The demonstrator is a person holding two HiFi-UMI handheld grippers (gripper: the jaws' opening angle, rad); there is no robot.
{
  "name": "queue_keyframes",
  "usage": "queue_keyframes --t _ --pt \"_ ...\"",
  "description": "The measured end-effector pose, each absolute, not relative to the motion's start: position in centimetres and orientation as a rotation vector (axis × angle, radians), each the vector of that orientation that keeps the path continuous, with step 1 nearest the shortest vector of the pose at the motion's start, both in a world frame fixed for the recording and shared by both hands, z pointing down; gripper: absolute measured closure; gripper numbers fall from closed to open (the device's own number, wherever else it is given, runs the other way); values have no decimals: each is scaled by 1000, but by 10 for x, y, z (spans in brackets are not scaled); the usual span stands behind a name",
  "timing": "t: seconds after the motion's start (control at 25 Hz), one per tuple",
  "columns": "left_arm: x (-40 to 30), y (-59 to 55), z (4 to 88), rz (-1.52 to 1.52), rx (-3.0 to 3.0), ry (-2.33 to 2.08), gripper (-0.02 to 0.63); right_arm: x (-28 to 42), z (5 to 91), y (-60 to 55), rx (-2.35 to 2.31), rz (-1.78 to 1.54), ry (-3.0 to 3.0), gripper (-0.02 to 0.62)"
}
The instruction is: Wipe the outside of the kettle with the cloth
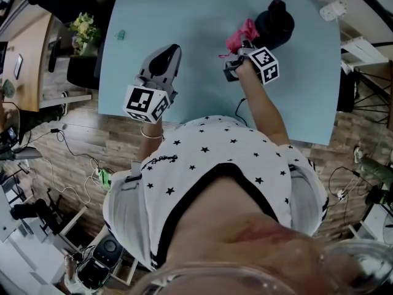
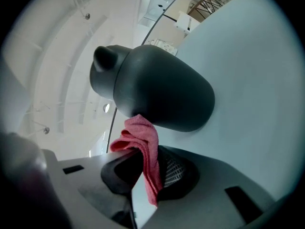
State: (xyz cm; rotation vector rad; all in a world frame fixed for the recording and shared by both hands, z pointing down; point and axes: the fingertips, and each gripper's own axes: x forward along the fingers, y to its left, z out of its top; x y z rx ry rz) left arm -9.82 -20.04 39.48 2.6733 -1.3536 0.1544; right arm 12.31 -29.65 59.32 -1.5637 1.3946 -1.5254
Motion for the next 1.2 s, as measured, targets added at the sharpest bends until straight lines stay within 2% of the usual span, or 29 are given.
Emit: queue_keyframes --t 1.2 --pt "-99 -210 406 193 2636 -1376 566 126 652 -286 -1517 -1716 1142 529"
